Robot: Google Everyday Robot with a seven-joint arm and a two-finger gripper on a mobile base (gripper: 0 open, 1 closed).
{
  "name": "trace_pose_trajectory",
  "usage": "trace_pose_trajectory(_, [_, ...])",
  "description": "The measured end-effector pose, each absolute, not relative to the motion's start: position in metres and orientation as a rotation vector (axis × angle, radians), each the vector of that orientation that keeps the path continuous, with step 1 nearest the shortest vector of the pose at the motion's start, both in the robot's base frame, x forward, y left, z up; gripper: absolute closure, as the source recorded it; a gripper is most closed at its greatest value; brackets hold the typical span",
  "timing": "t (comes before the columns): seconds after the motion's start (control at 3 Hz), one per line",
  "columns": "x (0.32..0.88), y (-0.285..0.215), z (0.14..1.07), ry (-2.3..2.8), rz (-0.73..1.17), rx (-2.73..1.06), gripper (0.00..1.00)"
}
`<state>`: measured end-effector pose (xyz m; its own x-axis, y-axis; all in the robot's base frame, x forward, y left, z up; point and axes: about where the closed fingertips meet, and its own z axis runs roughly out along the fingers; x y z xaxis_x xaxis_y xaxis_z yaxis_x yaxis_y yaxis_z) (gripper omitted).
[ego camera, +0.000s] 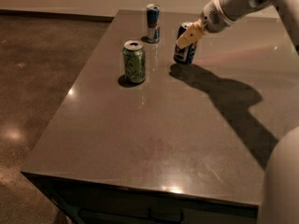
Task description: Move pepsi can near green can
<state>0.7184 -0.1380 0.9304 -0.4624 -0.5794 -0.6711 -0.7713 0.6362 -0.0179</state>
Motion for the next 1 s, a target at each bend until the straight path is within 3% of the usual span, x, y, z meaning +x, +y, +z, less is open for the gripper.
trace_pose_trajectory(0.67, [0.681,-0.080,0.923,2.088,0.418,-1.285,0.99])
trace_pose_trajectory(1.0, [0.671,-0.063,0.914,2.050,0.401,-1.364,0.77])
